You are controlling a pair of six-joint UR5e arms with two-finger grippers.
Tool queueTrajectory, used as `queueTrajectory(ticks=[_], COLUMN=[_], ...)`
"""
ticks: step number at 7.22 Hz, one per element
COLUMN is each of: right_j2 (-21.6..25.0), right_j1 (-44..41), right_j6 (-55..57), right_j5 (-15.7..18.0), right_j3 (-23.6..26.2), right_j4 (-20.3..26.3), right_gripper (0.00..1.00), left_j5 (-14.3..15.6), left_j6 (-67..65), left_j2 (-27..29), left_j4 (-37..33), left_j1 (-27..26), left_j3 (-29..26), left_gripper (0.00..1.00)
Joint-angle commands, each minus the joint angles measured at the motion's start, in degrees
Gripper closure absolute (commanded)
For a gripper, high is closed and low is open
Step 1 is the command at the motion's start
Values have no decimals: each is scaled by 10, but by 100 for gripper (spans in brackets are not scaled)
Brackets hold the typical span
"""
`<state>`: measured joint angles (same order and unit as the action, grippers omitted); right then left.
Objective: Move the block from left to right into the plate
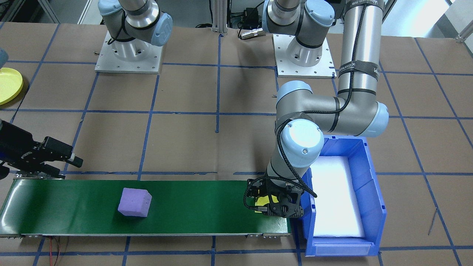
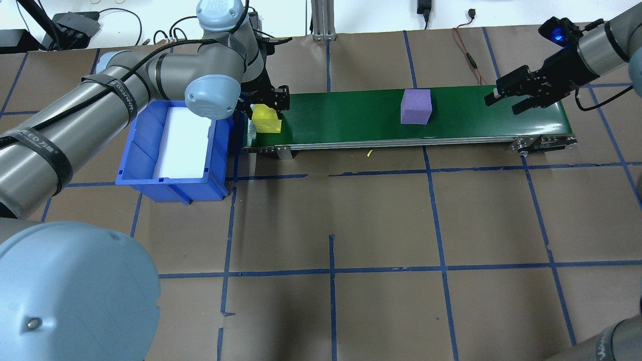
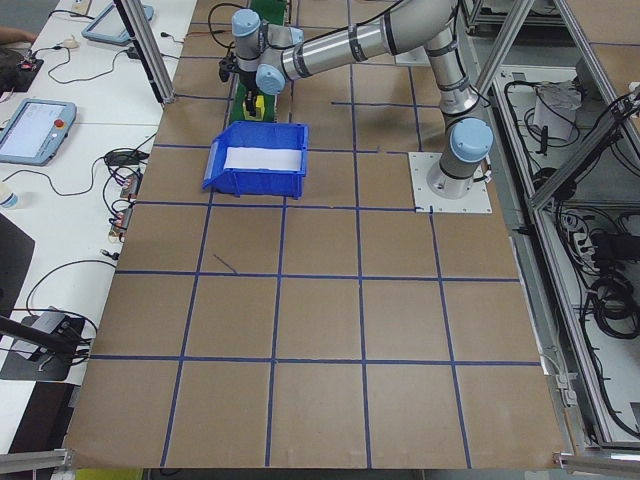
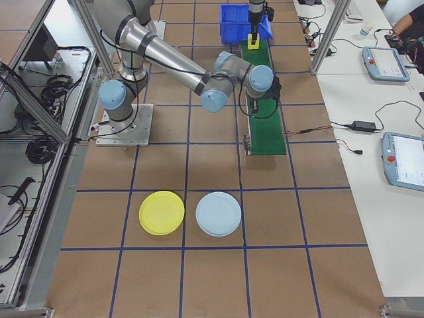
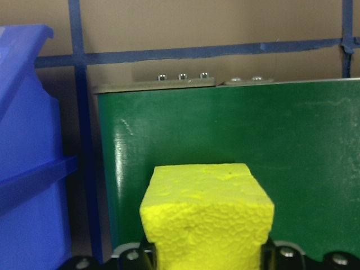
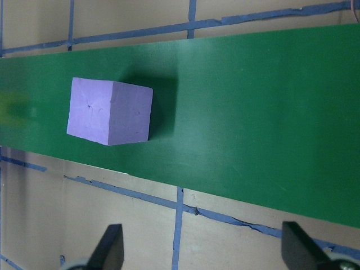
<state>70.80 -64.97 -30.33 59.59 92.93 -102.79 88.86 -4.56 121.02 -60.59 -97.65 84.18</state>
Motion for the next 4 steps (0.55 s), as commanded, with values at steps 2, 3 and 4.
queueTrajectory(ticks=[2,3,4], right_j2=[-80,-79,-80], right_j1=[-20,-46,-68], right_j6=[45,79,101], right_j5=[-3,-3,-1], right_j3=[-96,-93,-86], right_j4=[0,0,-2], right_gripper=[0,0,0], left_j5=[2,9,14], left_j6=[2,4,38], left_j2=[-66,-102,-136], left_j4=[-49,-96,-138], left_j1=[1,6,23], left_j3=[-3,-2,6], left_gripper=[0,0,0])
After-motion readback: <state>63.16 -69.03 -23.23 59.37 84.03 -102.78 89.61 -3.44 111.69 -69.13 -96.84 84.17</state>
